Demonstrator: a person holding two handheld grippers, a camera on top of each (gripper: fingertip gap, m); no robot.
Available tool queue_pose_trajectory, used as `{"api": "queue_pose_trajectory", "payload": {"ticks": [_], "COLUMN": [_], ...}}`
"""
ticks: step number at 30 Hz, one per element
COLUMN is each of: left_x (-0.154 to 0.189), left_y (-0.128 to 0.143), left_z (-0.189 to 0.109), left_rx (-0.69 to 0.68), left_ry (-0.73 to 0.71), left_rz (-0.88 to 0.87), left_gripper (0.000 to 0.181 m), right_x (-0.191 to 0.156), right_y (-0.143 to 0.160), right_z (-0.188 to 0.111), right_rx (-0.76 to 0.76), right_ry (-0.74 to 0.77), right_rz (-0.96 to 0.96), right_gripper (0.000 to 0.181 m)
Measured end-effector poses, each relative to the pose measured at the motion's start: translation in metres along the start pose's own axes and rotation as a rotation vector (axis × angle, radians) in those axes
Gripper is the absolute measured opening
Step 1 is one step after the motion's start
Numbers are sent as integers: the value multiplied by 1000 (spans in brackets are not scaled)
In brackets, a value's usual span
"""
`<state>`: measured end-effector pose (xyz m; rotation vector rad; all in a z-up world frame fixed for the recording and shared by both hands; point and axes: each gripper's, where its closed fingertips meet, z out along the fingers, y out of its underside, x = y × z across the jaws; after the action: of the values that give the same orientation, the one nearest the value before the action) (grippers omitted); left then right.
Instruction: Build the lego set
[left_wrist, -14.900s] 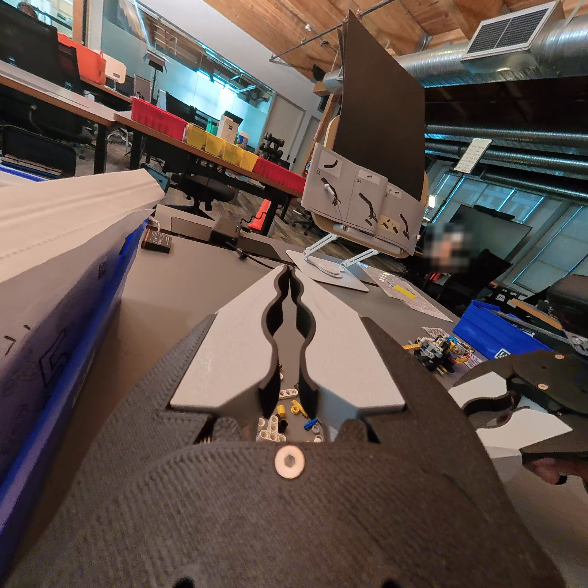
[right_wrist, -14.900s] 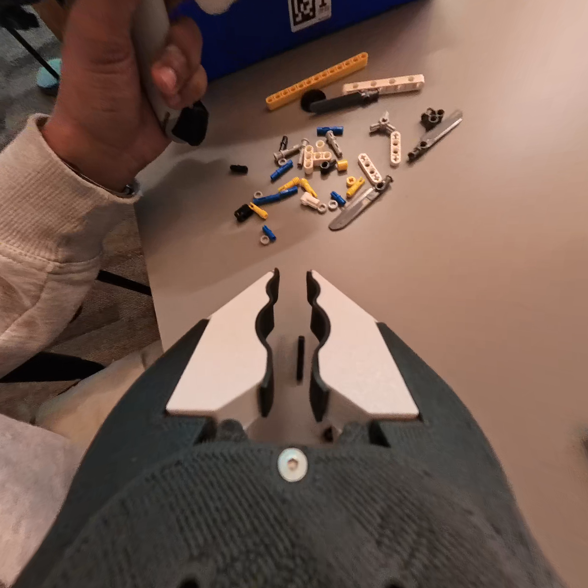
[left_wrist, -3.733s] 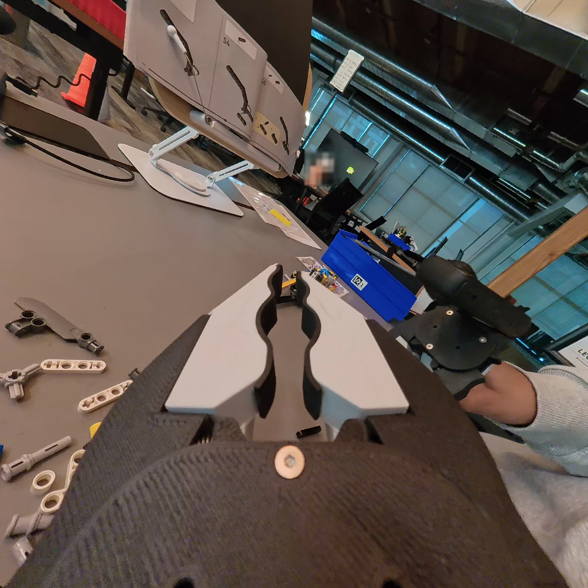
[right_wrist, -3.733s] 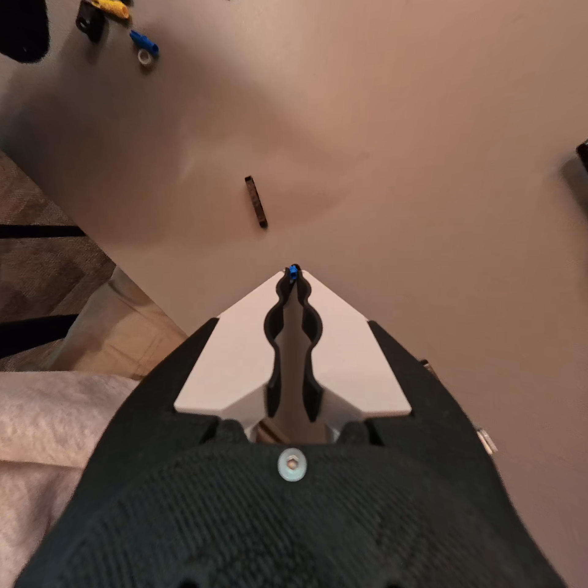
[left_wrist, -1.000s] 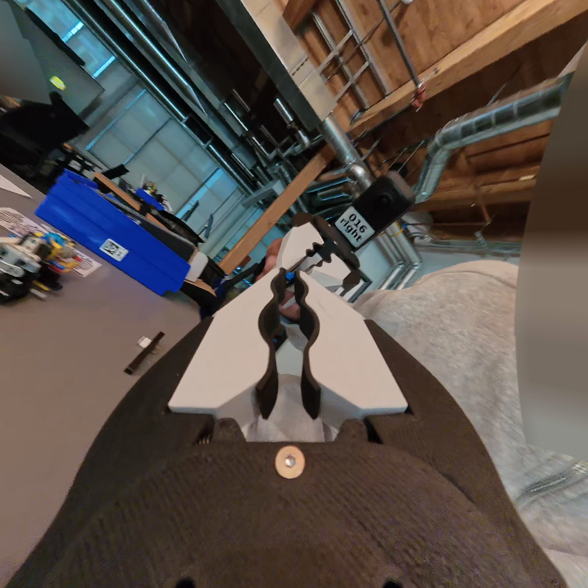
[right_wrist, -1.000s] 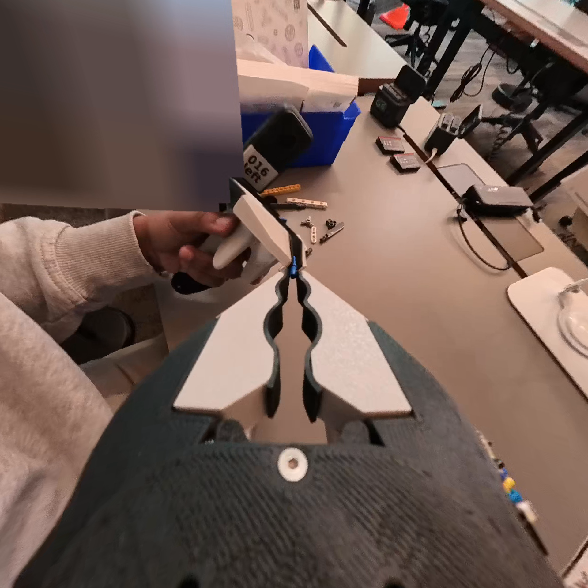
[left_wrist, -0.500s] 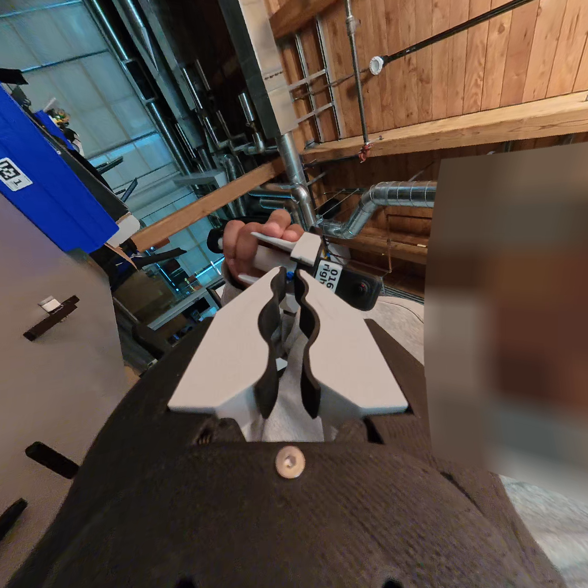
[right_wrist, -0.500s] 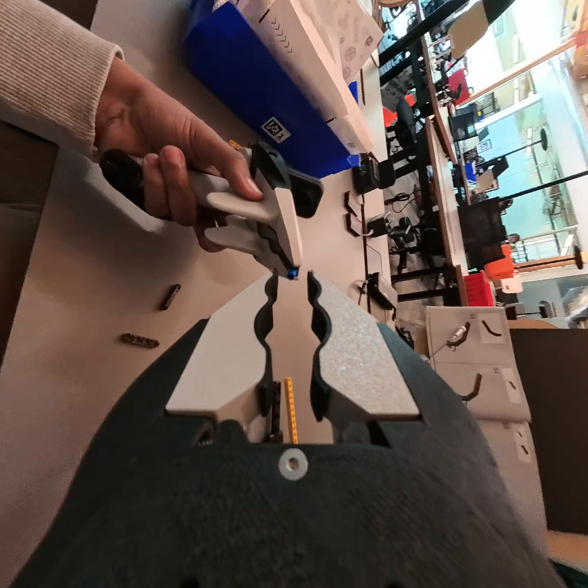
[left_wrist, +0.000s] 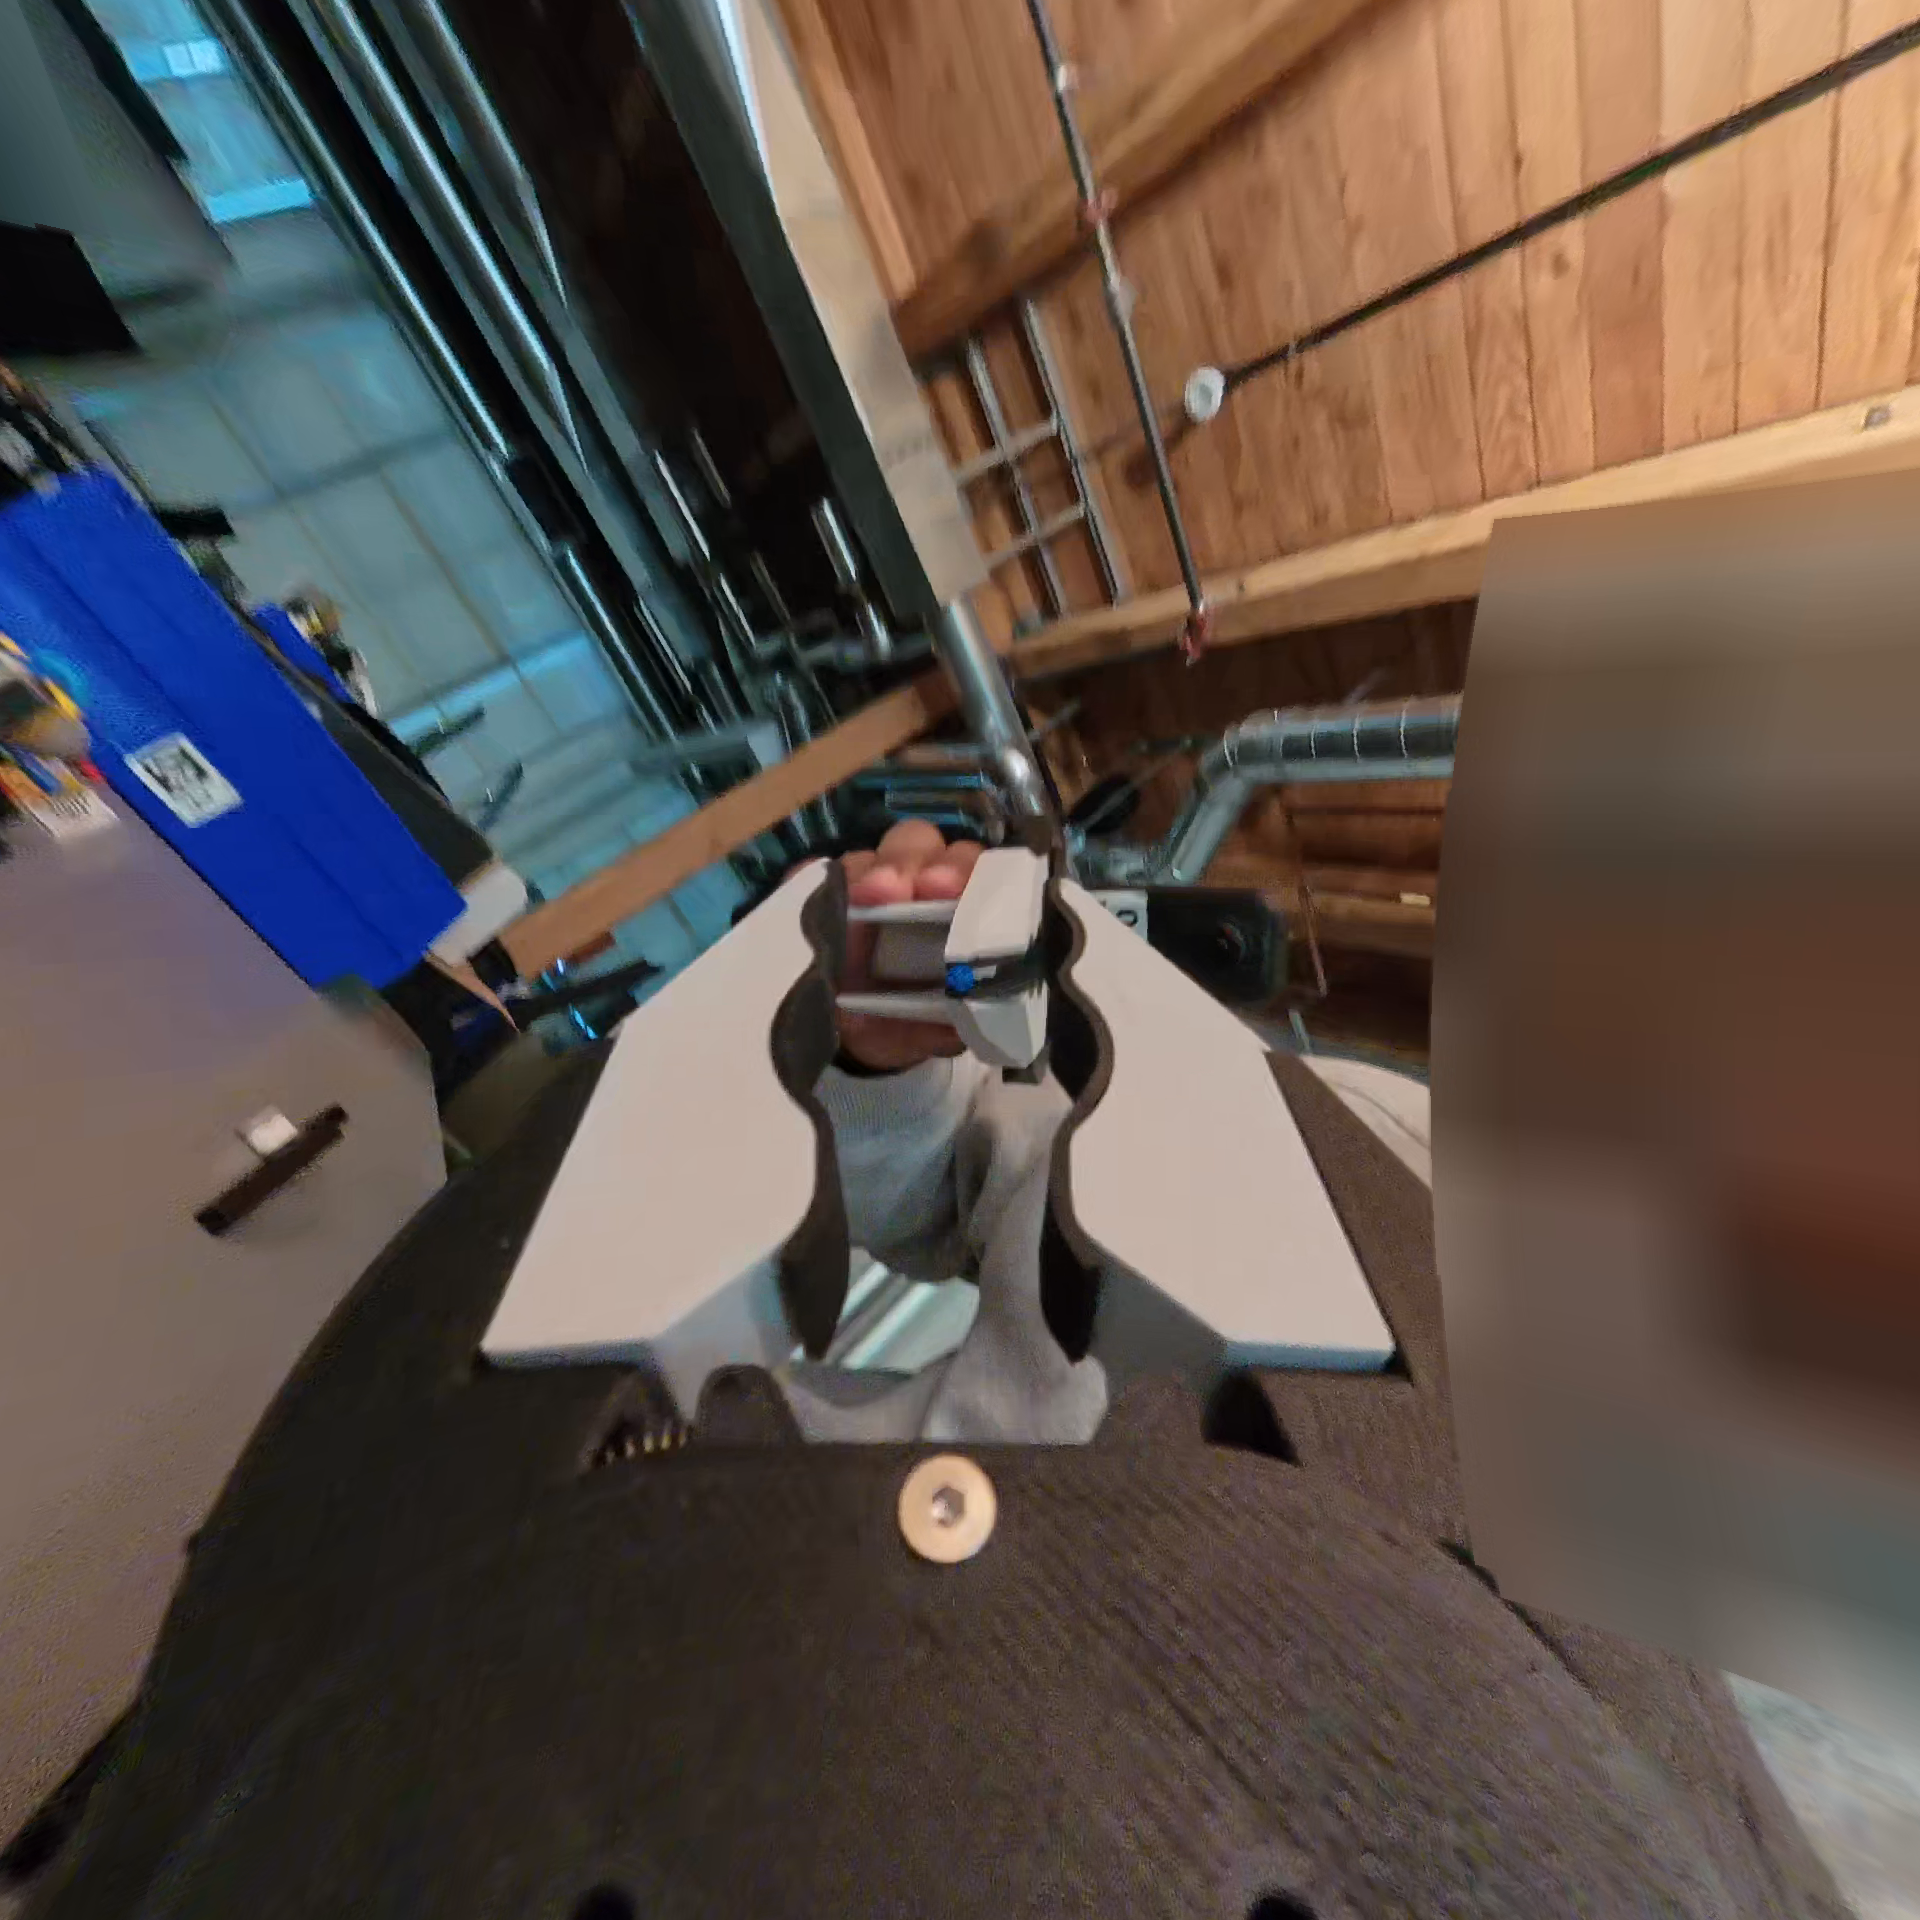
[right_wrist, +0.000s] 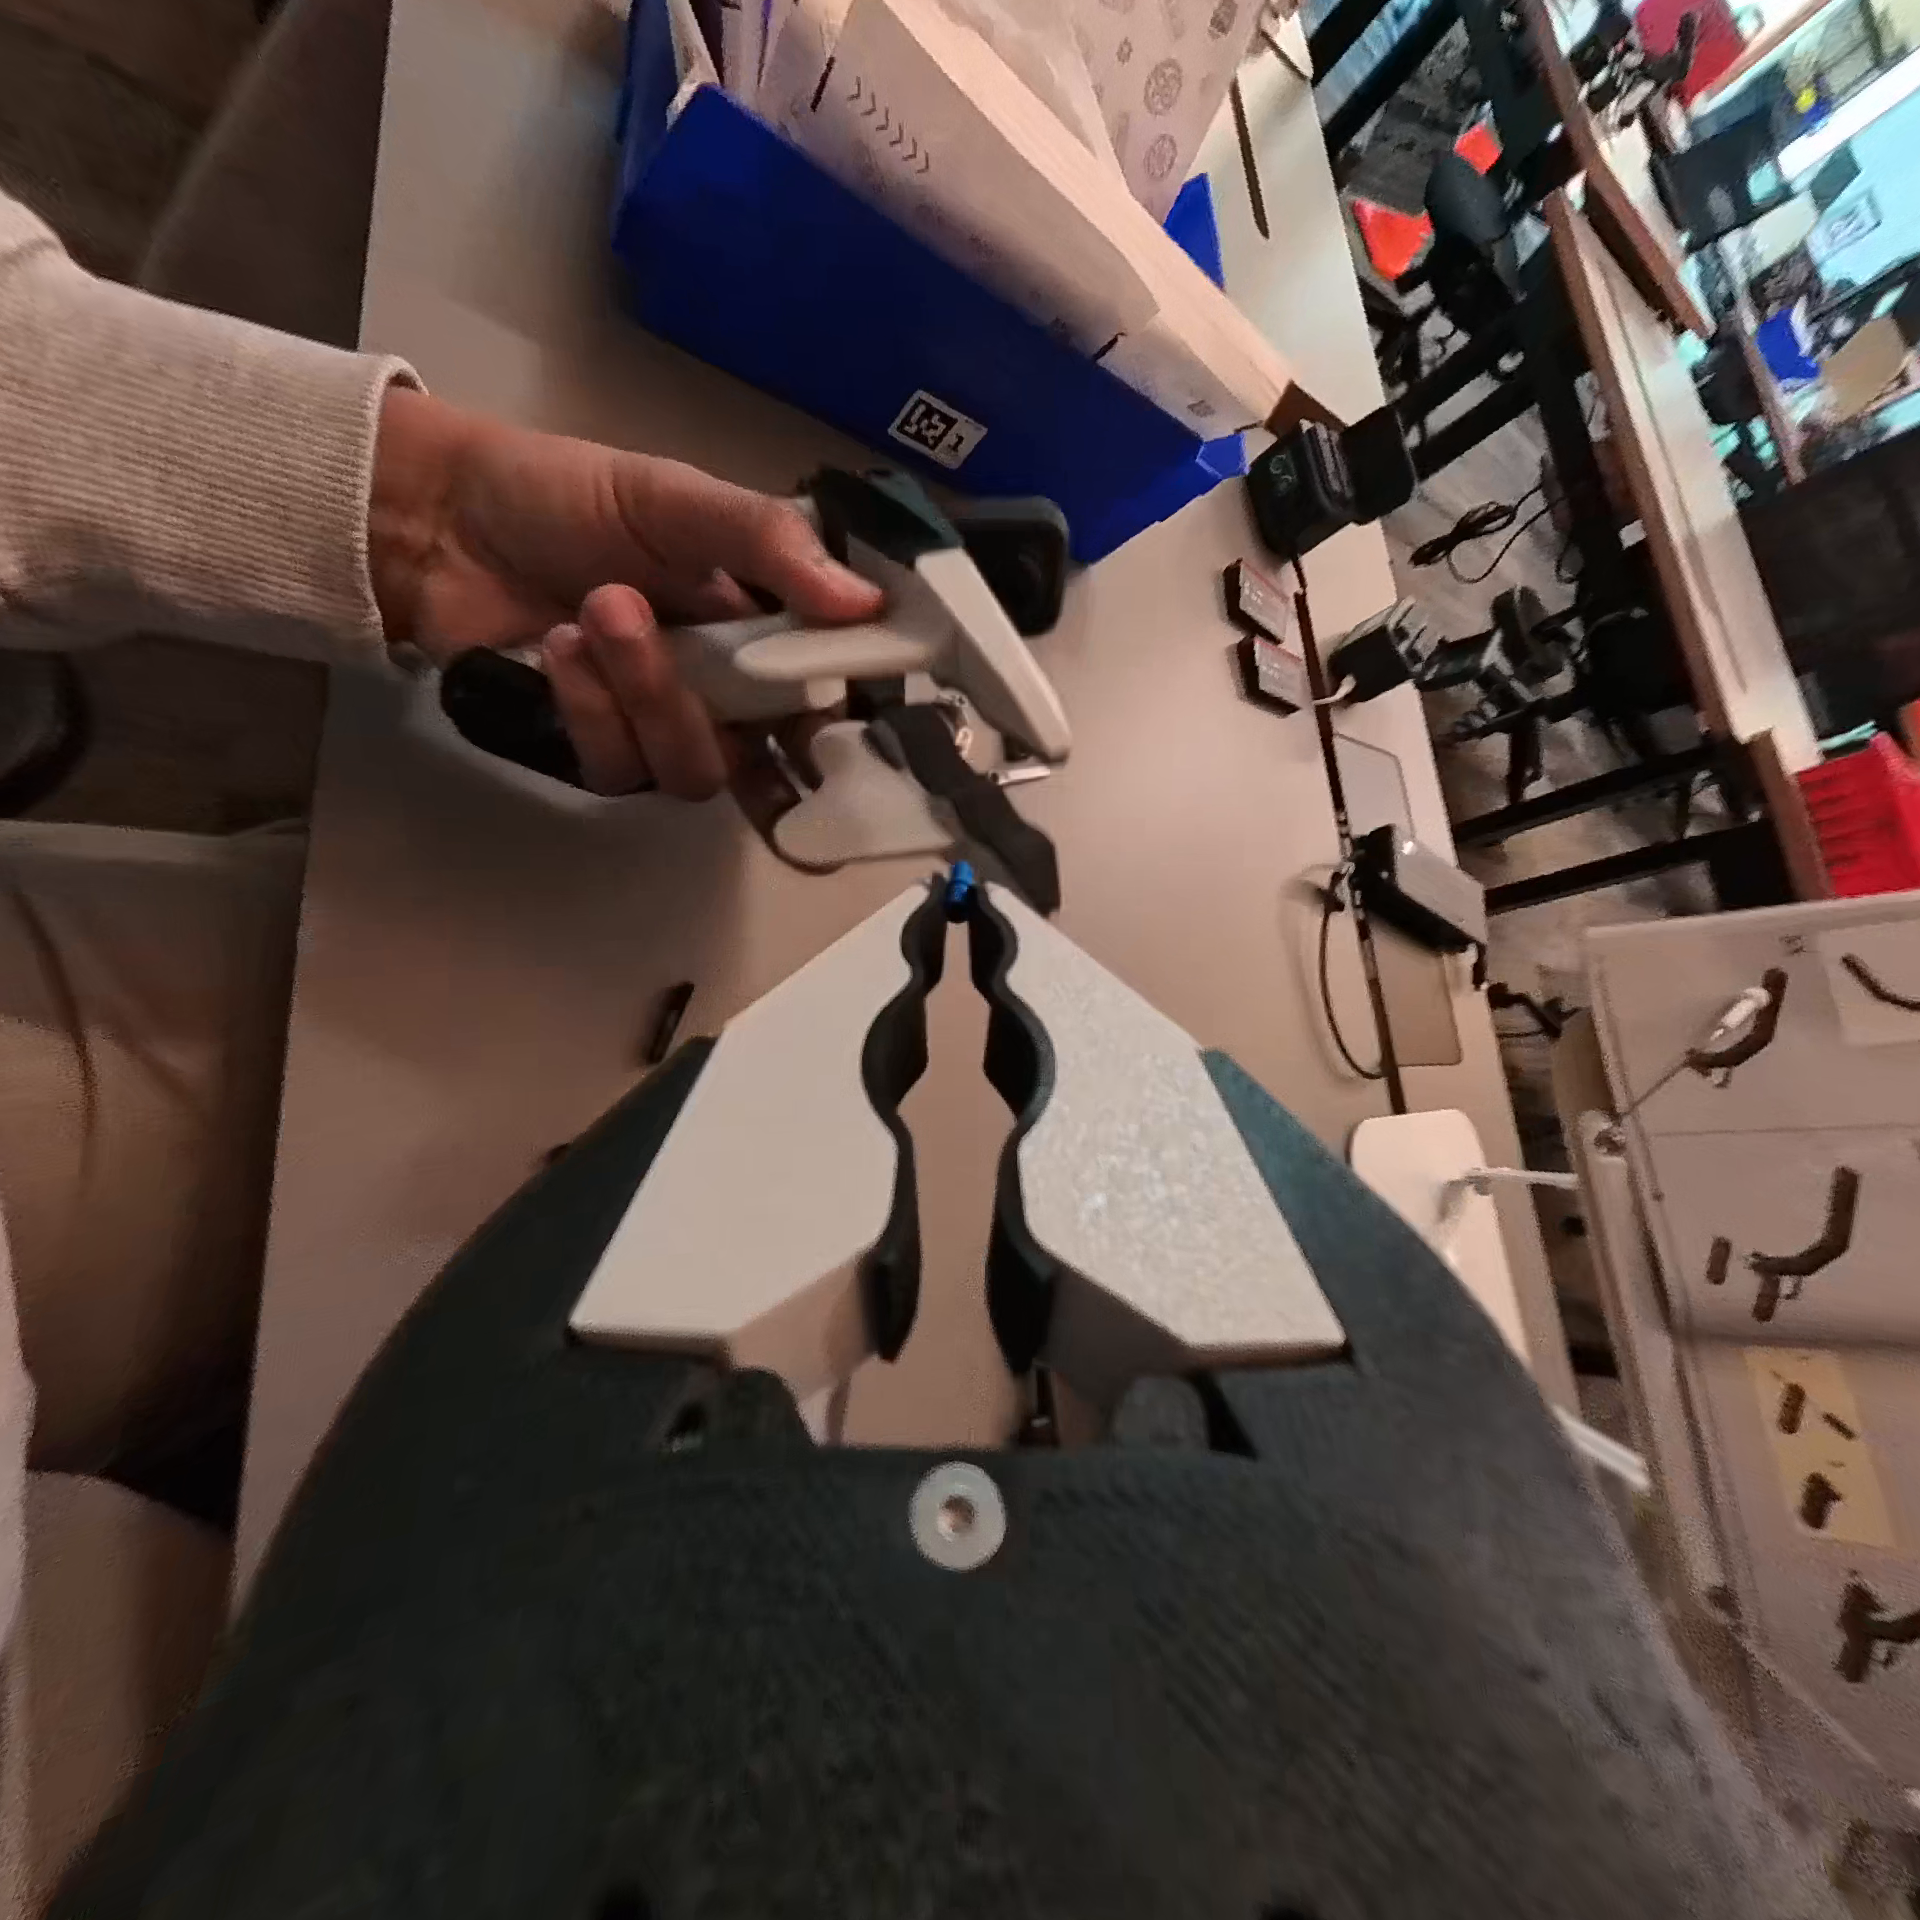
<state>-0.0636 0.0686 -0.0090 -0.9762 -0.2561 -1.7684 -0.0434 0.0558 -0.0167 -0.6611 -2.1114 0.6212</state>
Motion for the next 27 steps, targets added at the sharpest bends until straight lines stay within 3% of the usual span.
{"api": "queue_pose_trajectory", "payload": {"ticks": [1,6,9,14,18,22,27], "left_x": [0,-14,-22,-33,-39,-40,-56], "left_y": [-7,-24,-28,-28,-28,-33,-36], "left_z": [-7,-29,-33,-33,-36,-42,-57], "left_rx": [36,100,125,117,104,129,109], "left_ry": [-11,-217,-270,-336,-392,-419,-588], "left_rz": [11,118,133,140,160,171,216], "left_gripper": [37,32,27,24,24,22,22], "right_x": [0,-3,-8,-38,-67,-91,-97], "right_y": [1,8,15,62,95,112,130], "right_z": [-1,-1,3,22,30,36,39], "right_rx": [-5,-29,-77,-368,-601,-723,-829], "right_ry": [-6,-53,-99,-285,-433,-555,-613], "right_rz": [24,162,257,474,418,313,272], "right_gripper": [3,3,3,3,3,3,3]}}
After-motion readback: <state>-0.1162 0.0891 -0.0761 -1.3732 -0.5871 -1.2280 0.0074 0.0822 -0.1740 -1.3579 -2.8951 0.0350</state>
